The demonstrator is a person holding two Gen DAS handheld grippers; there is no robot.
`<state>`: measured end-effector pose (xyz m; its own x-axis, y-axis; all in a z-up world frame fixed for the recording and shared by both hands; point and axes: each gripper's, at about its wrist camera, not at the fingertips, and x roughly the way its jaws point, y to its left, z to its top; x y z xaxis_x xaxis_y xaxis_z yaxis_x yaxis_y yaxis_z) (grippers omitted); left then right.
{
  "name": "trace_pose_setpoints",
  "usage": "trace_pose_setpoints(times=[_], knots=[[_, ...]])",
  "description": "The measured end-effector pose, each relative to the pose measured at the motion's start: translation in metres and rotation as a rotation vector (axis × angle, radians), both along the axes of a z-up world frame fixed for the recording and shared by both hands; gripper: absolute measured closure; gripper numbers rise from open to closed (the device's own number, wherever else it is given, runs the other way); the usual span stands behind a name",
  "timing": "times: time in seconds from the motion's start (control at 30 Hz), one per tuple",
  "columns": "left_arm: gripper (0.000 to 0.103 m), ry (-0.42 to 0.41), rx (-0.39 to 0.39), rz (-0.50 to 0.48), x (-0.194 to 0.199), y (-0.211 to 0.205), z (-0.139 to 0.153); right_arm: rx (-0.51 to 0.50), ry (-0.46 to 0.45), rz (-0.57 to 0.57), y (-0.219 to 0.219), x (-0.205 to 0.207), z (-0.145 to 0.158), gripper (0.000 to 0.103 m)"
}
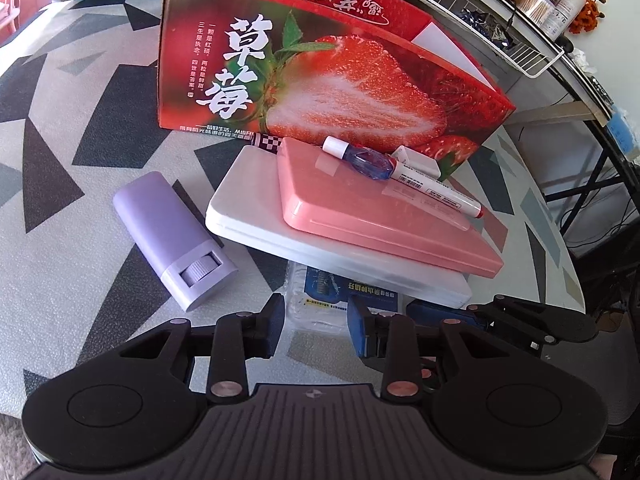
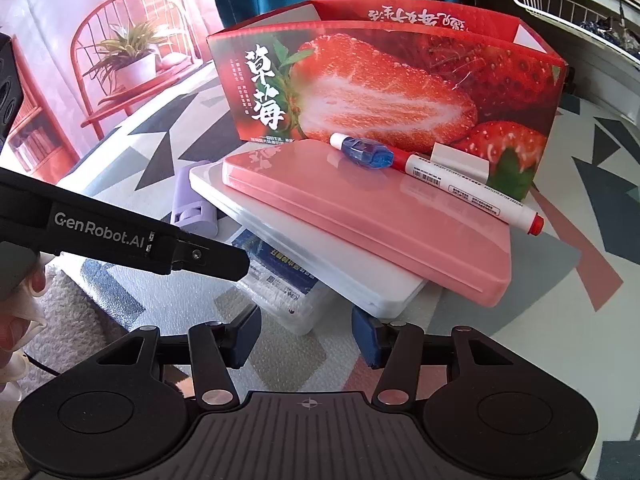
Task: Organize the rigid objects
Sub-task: 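Close the right gripper on the clear blue-labelled plastic packet and lift it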
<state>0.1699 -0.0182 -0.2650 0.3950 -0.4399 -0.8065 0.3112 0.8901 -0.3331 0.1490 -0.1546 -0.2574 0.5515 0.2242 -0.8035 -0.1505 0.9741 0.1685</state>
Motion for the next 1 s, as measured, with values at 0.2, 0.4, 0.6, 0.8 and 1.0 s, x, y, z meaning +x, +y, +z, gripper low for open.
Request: trace_pose_setpoints(times=[0.2,0.4,0.6,0.8,1.0], knots=[[0.065,0.006,-0.016,0.012,0.008,-0.006,-0.004,-0.013,-0.005,0.011,0.004,0.004,-0.004,0.054],[0.064,0.003,-0.022,-0.026,0.002,-0.012,-0.005,-0.025,-0.013,0.018,0.005,0.004,-0.005,0.054],[0.064,-0.003,-0.036,-0.024,0.005,-0.011,-0.007,-0.038,-0.024,0.024,0.006,0.002,-0.004,0.056],[0.061,-0.034,-0.027,-0.032,-0.002,-0.015,-0.007,-0.050,-0.031,0.026,0.007,0.002,-0.005,0.057],[0.060,-0.042,-0.007,-0.038,-0.009,-0.018,-0.006,-0.073,-0.034,0.029,0.011,0.002,-0.006,0.055]])
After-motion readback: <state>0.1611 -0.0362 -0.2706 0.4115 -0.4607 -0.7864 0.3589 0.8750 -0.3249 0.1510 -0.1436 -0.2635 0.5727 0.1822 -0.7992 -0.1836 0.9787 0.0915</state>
